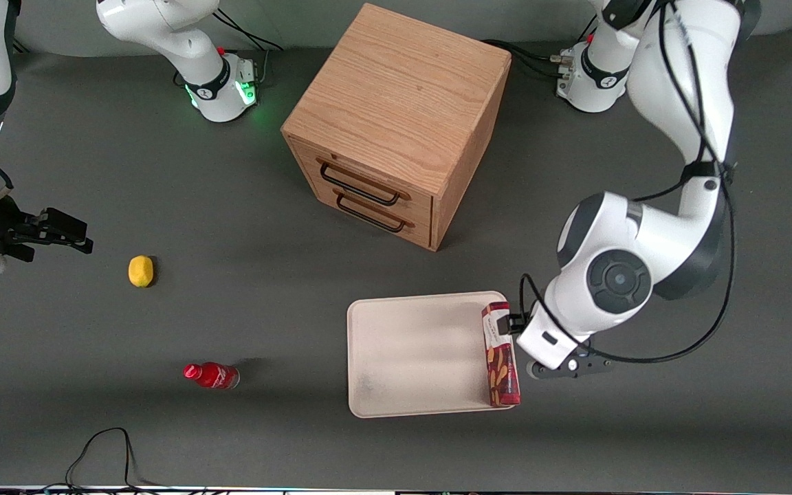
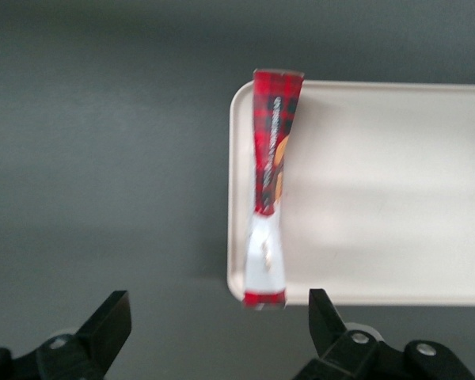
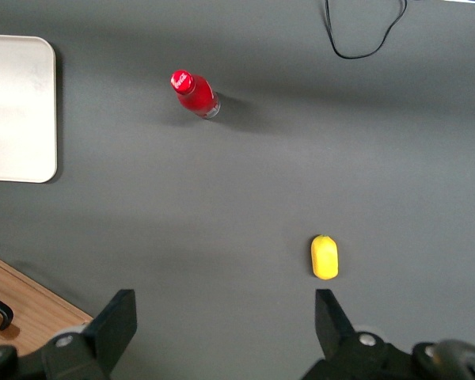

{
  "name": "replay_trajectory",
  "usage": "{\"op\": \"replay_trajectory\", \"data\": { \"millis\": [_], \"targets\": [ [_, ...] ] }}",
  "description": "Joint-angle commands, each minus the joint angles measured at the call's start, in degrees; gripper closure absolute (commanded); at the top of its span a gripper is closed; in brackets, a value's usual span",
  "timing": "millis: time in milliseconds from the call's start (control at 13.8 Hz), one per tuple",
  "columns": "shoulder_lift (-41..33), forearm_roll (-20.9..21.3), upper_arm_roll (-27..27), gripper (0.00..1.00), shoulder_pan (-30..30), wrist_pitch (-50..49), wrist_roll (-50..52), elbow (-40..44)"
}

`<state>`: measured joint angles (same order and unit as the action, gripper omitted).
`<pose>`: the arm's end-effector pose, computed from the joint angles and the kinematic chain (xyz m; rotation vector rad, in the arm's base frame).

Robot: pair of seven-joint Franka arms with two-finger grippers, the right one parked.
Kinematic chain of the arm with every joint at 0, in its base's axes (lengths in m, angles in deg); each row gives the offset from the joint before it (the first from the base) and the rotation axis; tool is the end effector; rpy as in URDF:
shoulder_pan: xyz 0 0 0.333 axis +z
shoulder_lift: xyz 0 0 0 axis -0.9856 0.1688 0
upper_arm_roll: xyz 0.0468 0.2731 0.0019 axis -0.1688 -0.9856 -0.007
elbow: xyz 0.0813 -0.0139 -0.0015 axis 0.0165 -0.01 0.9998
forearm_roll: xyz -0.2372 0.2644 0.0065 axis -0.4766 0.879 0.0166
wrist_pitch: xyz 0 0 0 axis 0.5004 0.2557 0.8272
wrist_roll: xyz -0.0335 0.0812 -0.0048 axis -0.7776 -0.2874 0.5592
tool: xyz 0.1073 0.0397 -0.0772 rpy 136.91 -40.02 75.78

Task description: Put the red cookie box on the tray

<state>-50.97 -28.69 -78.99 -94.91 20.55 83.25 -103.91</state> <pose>0.6313 -0.2474 0.3568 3.1210 0.1343 -0.0321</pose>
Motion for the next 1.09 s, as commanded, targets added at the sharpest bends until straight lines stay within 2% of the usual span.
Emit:
{"op": "replay_trajectory", "data": {
  "millis": [0,218,436,581,726,872,1017],
  "targets": [
    [-13.36,0.35,0.12,0.0,2.85,0.66,-2.9,-16.33],
    [-24.97,0.18,0.12,0.0,6.62,-0.57,-7.65,-26.45],
    [-29.21,0.0,-0.14,0.0,11.1,-6.37,-11.08,-26.65],
    [-31.5,-0.18,0.04,0.0,16.02,-9.35,-19.83,-26.73],
    [-33.34,-0.61,-0.05,0.0,19.37,-12.95,-22.69,-26.56],
    [-33.97,-0.7,-1.27,0.0,18.25,-13.85,-23.57,-26.65],
    [-33.79,-1.4,-7.75,0.0,12.56,-13.68,-23.74,-26.47]
  ]
}}
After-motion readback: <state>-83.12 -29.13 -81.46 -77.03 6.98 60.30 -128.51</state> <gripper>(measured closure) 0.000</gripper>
